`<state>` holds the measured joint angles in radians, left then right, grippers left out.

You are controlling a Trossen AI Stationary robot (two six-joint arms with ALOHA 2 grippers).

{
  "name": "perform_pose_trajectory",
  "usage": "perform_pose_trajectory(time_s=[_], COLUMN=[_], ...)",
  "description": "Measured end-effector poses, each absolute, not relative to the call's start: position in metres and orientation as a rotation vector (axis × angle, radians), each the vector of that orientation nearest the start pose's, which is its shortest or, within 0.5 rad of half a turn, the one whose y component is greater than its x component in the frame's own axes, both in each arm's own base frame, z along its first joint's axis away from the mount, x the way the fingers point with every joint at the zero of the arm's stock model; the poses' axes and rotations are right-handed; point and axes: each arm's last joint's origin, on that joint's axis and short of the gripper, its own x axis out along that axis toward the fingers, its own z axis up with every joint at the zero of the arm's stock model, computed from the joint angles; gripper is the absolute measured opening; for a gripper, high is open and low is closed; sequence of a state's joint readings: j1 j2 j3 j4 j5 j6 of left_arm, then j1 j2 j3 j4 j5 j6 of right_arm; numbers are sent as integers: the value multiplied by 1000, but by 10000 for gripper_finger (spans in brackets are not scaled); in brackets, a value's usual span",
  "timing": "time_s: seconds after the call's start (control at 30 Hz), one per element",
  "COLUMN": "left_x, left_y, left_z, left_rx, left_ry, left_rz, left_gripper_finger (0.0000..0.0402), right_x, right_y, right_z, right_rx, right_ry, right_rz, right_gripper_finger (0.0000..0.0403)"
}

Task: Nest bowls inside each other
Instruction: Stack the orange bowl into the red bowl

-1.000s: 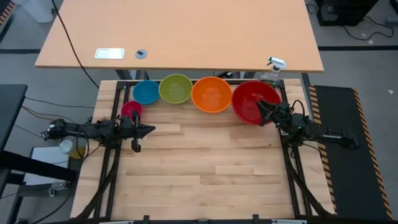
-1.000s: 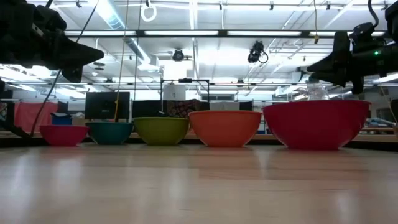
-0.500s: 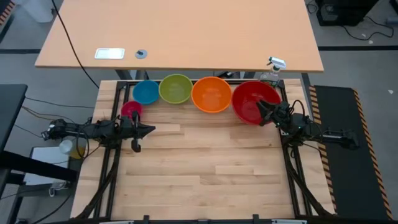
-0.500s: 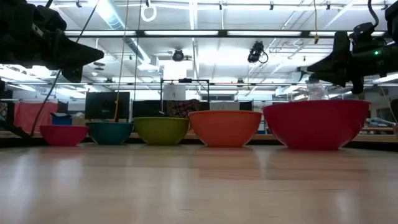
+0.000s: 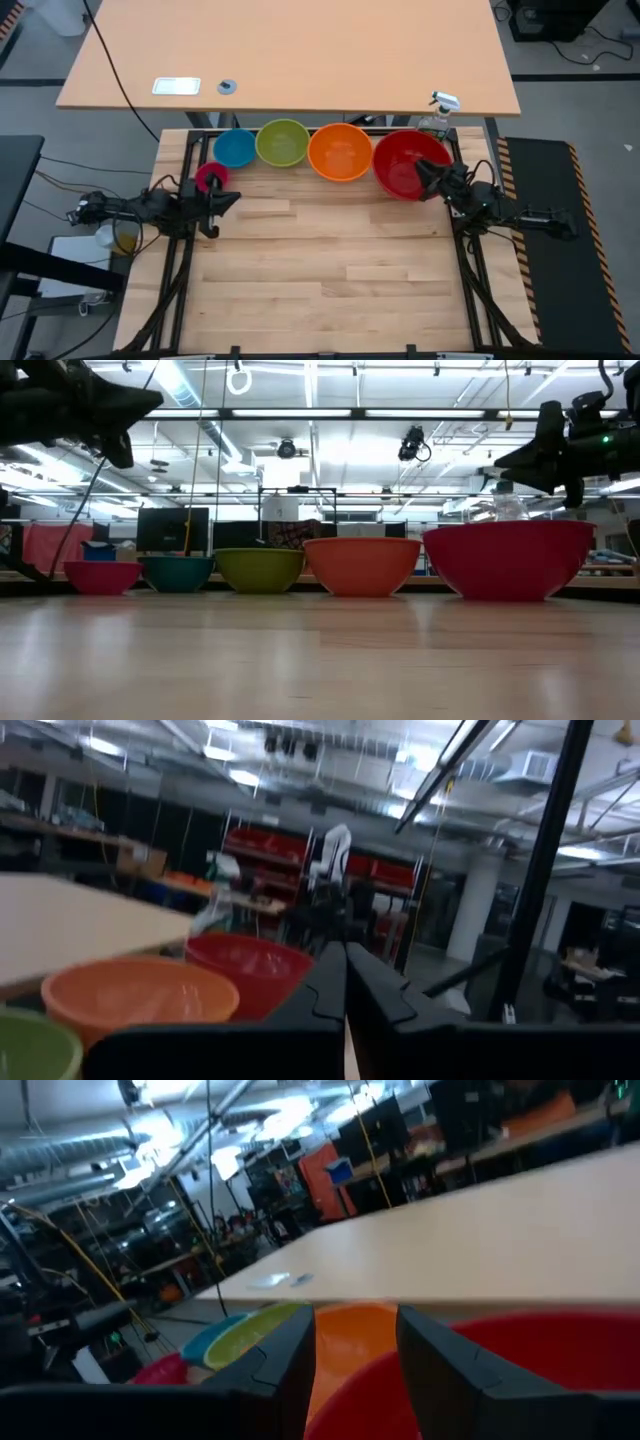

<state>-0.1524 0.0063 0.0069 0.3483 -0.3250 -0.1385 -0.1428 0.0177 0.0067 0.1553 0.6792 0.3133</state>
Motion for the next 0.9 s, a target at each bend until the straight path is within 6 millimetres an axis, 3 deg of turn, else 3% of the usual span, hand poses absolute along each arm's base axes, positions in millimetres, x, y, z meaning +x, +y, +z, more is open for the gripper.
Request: perform_pose_trajectory(time_s=[0.17,0.4,0.53,0.67,0.9], left_x=[91,91,88,92,110], left_y=[-5,-4,1,7,19], left_z=[198,198,202,199,214], left_rx=[-202,-197,-185,-187,-174], left_ry=[-351,-354,-400,-311,-190], left_rz=[150,158,279,414,544], left_gripper_finger=[7,7,7,7,7], right_x=[85,86,88,92,102], right_y=[-31,-29,-29,-30,-33], right_z=[188,195,194,190,188], right_rx=[267,381,273,251,226], right_ry=[-338,-437,-385,-333,-226], right_rz=[-803,-661,-677,-672,-698], right_gripper_finger=[148,148,148,148,148])
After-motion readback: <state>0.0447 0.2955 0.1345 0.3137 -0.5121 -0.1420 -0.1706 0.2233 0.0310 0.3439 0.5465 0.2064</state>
